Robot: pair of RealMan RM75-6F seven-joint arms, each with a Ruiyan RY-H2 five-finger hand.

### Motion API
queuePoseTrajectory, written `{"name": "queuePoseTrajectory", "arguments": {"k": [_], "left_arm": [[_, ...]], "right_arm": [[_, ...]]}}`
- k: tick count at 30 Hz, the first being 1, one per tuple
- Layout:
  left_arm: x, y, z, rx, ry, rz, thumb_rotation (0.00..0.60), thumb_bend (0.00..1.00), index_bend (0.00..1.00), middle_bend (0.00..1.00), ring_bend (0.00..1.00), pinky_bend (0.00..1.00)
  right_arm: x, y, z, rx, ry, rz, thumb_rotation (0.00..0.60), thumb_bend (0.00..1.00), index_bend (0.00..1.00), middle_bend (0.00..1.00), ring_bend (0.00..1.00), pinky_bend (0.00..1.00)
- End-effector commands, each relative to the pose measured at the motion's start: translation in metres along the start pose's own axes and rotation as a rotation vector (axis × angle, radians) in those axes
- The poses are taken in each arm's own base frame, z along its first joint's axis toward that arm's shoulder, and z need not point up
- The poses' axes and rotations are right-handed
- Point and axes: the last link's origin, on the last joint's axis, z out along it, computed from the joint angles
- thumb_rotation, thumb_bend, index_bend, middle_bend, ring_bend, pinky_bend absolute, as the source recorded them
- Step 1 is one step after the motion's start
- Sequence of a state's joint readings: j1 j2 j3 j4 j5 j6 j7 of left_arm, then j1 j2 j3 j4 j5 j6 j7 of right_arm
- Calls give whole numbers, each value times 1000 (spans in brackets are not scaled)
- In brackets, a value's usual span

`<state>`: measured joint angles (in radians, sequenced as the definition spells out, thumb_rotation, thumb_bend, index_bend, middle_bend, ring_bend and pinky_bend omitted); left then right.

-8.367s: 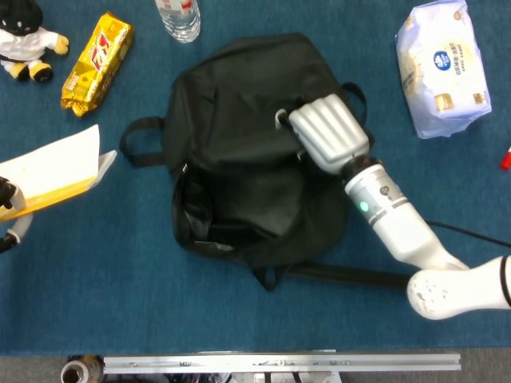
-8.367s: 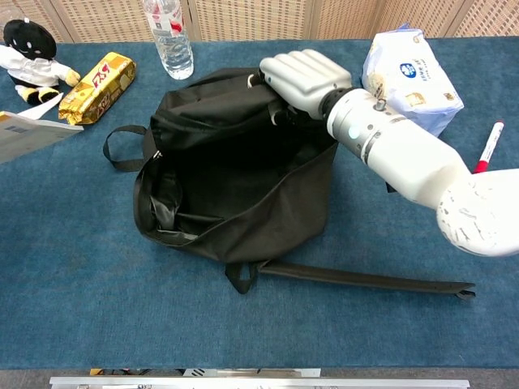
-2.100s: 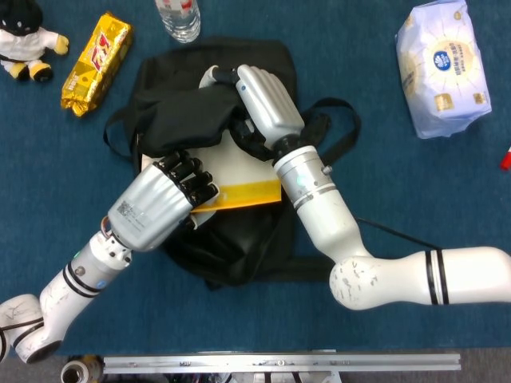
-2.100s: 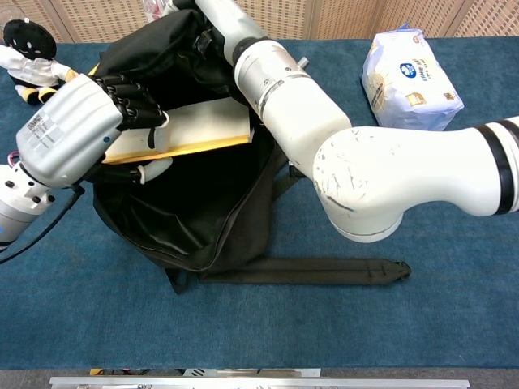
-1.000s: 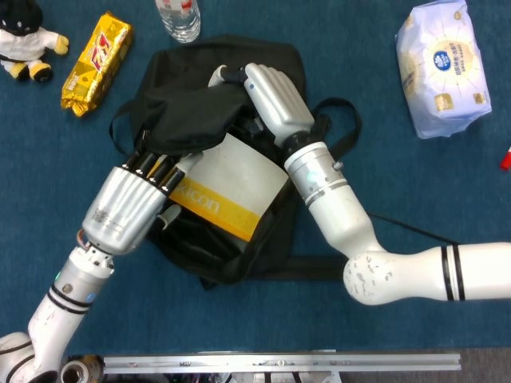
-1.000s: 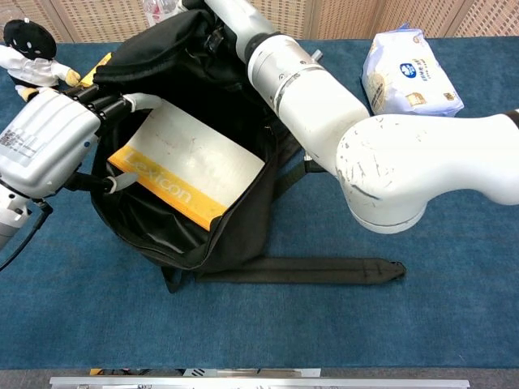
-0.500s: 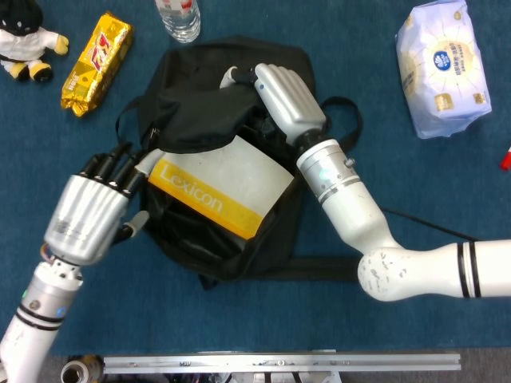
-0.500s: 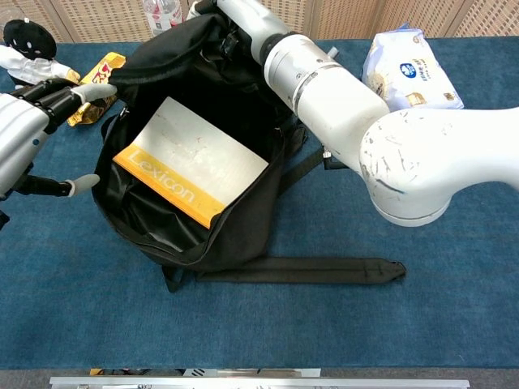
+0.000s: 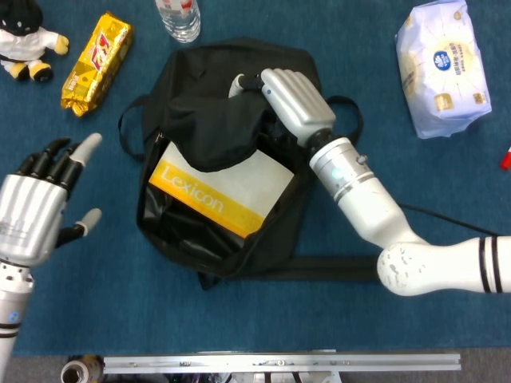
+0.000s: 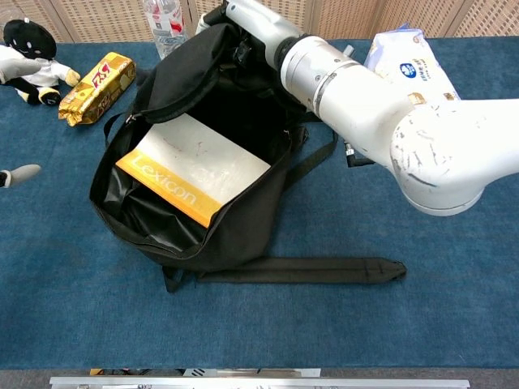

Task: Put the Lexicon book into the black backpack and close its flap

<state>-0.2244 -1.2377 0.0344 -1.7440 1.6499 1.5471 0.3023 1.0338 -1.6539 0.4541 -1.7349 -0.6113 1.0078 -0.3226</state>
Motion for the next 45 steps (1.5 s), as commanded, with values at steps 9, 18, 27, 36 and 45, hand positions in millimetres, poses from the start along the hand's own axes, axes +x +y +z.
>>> {"name": "queuePoseTrajectory", "arguments": {"k": [9,18,27,36,45], "left_arm": [[4,-16,0,73,-9,22,600,152,76,256,188,336],[5,-25,-1,106,-5,36,600,152,75,254,188,335],[6,-30,1,128,-4,41,600,153,75,253,188,333],[7,-33,1,135,0,53,600,152,75,253,188,328],[10,-35,-1,141,10,63,600,152,76,253,188,322]], "right_arm": [[-21,3,-15,31,-136,-17,600,560,309,352,331,549],[-31,-2,-27,67,-230,-60,600,70,0,95,54,206],[-31,1,-36,69,-297,-105,600,42,0,59,29,189],[-43,-1,-45,76,-432,-60,600,43,0,53,20,187],[-35,2,-54,108,-534,-10,600,46,0,67,27,284]]}}
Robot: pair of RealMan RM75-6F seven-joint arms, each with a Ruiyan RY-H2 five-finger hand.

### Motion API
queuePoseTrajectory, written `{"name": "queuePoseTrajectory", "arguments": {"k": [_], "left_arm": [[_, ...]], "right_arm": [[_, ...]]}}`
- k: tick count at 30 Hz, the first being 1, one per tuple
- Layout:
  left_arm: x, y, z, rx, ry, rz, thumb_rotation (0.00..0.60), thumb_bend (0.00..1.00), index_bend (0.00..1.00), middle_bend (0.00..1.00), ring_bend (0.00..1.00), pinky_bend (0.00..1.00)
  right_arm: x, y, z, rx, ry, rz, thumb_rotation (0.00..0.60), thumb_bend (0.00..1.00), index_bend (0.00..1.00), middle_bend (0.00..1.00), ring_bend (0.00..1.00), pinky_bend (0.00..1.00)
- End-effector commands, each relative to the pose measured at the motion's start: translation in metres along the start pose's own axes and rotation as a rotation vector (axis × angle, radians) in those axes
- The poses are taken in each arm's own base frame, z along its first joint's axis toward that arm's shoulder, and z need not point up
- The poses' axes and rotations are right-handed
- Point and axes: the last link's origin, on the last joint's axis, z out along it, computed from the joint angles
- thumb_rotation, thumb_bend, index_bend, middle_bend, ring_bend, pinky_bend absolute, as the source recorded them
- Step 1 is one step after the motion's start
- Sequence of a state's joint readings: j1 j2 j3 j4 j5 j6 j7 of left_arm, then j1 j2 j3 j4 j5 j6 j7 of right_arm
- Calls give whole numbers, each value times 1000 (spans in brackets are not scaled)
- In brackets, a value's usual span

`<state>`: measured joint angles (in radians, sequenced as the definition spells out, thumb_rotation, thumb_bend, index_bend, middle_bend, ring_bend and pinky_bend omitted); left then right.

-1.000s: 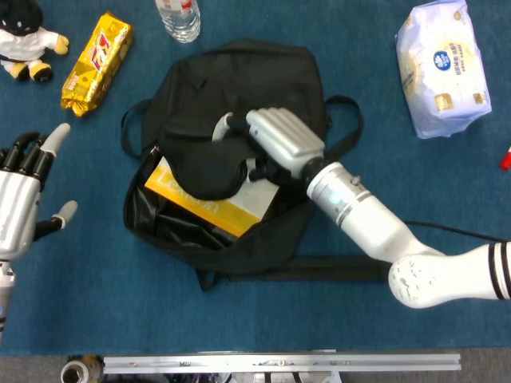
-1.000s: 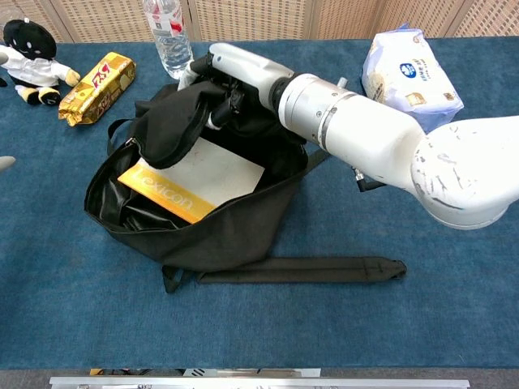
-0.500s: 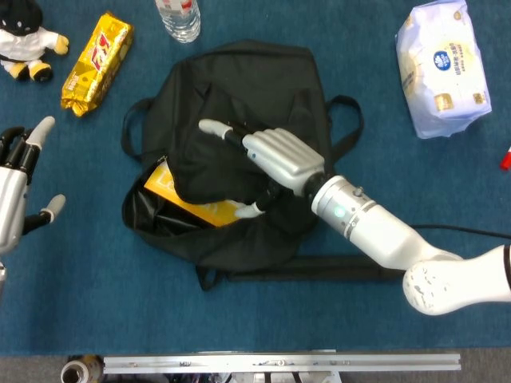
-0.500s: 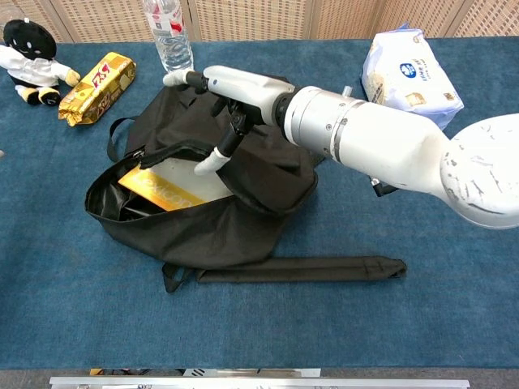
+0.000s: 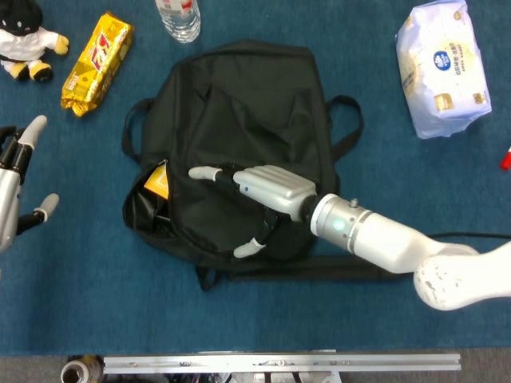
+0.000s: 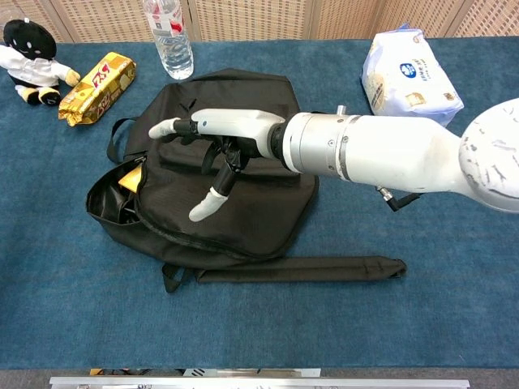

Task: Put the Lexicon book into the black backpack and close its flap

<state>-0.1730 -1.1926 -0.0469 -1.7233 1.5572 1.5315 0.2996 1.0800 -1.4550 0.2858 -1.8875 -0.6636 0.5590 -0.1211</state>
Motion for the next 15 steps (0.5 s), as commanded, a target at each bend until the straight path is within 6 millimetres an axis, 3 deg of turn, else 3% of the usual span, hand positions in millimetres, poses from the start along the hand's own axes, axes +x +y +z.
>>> {"name": "queuePoseTrajectory", "arguments": {"k": [1,5,10,15], "left_arm": [[0,1,0,-2,-2,2,600,152,76,253,188,321],[0,1,1,-3,0,4,600,153,76,253,188,319],[1,-3,1,16,7,-2,600,152,79,253,188,320],[2,-12,0,39,12,3,600,152,85,253,188,320]], "right_arm": [[9,2,-10,18,10,-8,600,46,0,68,26,284],[18,7,-25,20,56,-50,600,46,0,83,26,284],[33,31,-50,-52,183,-139,600,56,0,117,50,284],[47,61,-83,-165,342,-222,600,175,0,195,100,332]]}}
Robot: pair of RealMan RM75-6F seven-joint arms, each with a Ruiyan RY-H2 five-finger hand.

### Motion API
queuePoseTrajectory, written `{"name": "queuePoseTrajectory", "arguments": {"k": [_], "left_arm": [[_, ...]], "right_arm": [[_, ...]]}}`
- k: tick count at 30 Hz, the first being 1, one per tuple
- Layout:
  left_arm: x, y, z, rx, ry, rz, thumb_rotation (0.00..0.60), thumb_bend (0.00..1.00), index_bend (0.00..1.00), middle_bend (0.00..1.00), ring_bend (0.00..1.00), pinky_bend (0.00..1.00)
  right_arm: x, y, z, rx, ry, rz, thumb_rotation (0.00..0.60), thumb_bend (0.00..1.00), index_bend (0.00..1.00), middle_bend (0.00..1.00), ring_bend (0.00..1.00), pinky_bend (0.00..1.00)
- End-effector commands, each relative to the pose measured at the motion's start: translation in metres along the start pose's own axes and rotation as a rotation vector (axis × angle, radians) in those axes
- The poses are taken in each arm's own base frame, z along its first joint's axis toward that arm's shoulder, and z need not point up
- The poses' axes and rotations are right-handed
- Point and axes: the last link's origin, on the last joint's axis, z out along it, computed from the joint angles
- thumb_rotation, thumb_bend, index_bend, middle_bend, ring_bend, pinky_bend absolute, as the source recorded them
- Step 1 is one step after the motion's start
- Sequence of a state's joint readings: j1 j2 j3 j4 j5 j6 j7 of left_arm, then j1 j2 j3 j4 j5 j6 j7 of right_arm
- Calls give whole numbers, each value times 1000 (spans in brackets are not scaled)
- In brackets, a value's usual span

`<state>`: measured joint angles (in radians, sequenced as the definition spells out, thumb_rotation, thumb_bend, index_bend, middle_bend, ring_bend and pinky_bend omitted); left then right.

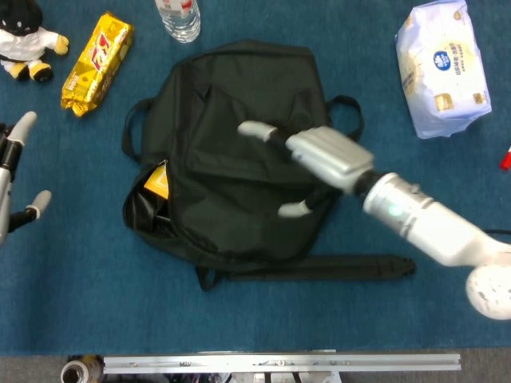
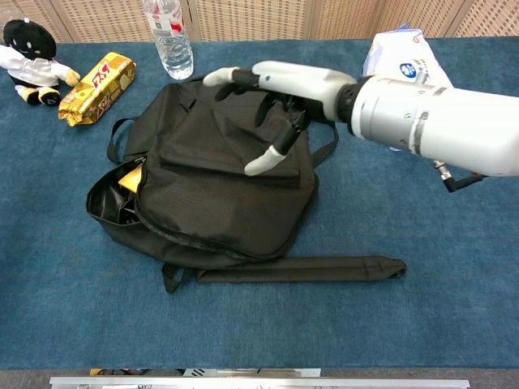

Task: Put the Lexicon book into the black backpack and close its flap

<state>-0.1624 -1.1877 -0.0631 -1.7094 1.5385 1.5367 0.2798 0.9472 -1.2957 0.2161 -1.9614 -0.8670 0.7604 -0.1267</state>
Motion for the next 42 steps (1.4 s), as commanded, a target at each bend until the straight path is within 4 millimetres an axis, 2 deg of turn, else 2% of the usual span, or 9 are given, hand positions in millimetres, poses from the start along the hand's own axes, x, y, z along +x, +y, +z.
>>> {"name": "queuePoseTrajectory", "arguments": {"k": [1,5,8,15,24,31,42], "left_arm": [[1,-5,-1,11,3,9,600,152,87,253,188,320],[1,-10,-3,12,-2,21,600,152,89,253,188,320],[1,-12,-5,11,-10,29,600,152,90,253,188,317],[-1,-16,-11,12,-28,39,600,152,101,253,188,304],[-4,-21,-20,45,-46,51,600,152,109,253,188,297],[-5,-33,-25,128,-61,76,600,152,109,253,188,294],[-3,-40,-32,188,-81,81,600,153,109,253,188,289]], "right_arm": [[14,37,-35,-124,139,-100,600,192,0,221,117,354],[24,61,-65,-211,266,-208,600,234,34,287,170,425],[27,78,-90,-280,360,-292,600,262,111,333,211,474],[25,114,-151,-429,446,-369,600,267,159,365,230,476],[20,147,-216,-568,543,-403,600,266,180,365,230,476],[11,161,-240,-622,570,-403,600,265,181,365,231,476],[6,168,-240,-618,570,-380,600,265,181,365,231,476]]}}
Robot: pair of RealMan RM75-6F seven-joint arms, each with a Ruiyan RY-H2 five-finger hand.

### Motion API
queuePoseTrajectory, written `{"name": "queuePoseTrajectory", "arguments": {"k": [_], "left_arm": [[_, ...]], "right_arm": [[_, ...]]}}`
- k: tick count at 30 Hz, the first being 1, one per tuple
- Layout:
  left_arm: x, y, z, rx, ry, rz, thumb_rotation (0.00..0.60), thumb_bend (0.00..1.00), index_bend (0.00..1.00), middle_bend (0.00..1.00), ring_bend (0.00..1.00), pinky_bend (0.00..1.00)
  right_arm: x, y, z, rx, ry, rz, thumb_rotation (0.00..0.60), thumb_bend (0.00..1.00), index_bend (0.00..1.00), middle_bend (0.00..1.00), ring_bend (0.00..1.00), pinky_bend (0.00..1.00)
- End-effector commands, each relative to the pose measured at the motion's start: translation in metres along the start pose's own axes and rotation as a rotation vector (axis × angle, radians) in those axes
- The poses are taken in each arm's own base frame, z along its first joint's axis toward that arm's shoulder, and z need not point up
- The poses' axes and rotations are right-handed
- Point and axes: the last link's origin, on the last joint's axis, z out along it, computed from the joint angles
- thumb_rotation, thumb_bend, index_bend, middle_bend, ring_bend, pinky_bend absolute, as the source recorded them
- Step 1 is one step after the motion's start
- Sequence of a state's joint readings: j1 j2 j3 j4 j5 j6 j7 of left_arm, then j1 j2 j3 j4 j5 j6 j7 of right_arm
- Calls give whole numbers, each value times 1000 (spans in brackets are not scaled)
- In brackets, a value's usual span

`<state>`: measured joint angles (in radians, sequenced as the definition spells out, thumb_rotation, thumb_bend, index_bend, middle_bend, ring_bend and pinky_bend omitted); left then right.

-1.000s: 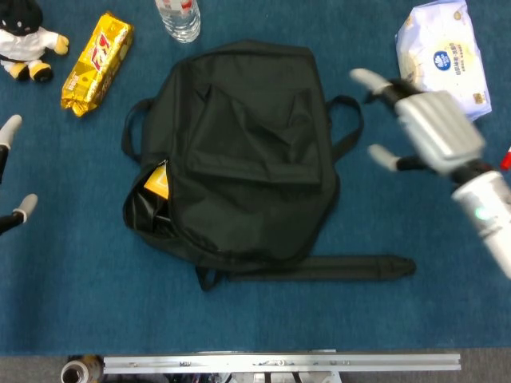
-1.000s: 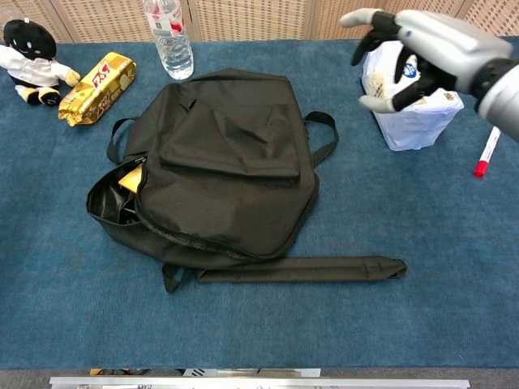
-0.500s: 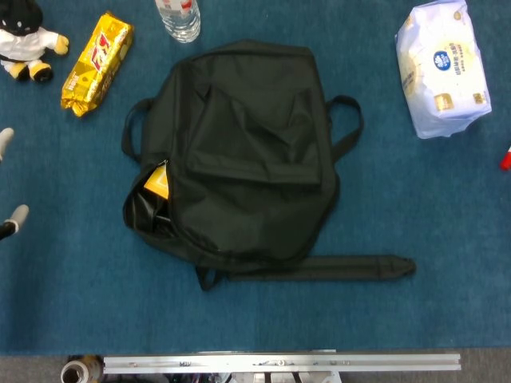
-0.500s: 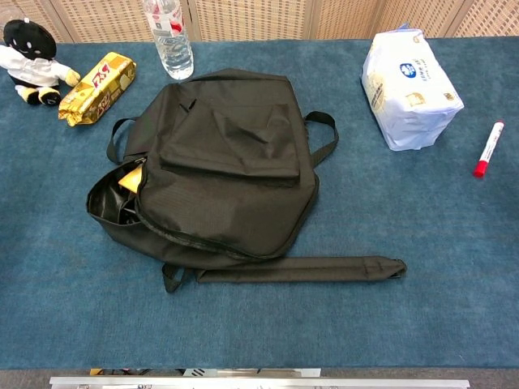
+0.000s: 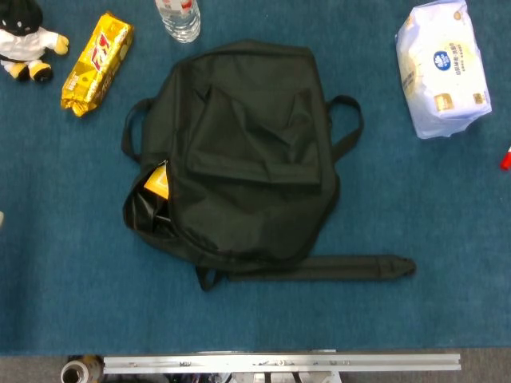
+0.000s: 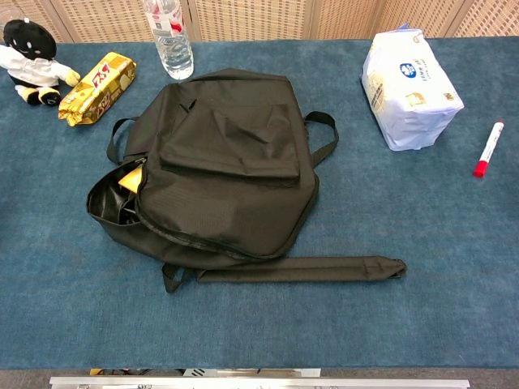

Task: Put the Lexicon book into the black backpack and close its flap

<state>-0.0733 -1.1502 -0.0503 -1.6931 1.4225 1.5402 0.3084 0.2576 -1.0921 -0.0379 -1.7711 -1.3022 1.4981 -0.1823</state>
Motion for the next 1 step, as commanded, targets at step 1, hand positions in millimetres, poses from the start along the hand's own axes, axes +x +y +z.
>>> {"name": "queuePoseTrajectory", "arguments": {"k": [1], "left_arm": [[0,0,0,1,5,-5,600,152,109,253,188,289]], "right_arm": [[0,0,1,-2,0,3,600,264,181,365,230,476]]}}
